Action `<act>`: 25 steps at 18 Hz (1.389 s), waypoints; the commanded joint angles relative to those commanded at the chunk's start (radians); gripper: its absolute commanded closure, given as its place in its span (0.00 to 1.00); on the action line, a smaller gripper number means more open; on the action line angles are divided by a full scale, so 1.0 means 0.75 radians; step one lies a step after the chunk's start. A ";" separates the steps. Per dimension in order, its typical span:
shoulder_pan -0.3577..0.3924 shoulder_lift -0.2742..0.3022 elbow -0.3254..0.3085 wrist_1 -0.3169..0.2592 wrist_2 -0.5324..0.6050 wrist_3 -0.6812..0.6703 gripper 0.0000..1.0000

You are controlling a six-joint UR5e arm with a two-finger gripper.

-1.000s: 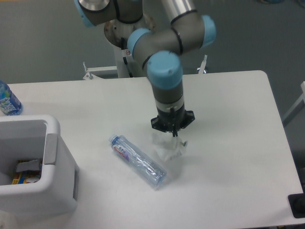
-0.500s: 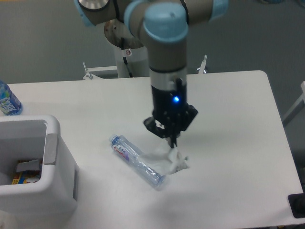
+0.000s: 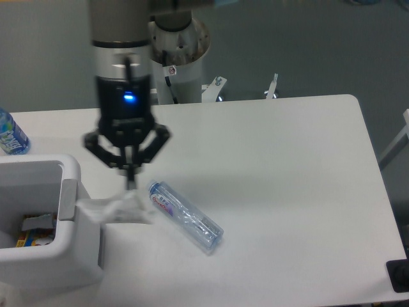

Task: Place the trash in the trash can
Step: 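Carry the wrapper over the white trash bin and release it, then move the open gripper back to the clear water bottle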

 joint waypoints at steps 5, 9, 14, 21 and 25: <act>-0.127 -0.006 0.002 0.021 -0.006 -0.004 0.95; -0.184 -0.035 -0.012 0.021 -0.022 -0.006 0.95; -0.201 -0.082 -0.016 0.021 -0.018 -0.002 0.18; -0.182 -0.070 -0.018 0.014 -0.002 0.004 0.06; -0.015 -0.043 -0.075 -0.002 0.018 -0.029 0.01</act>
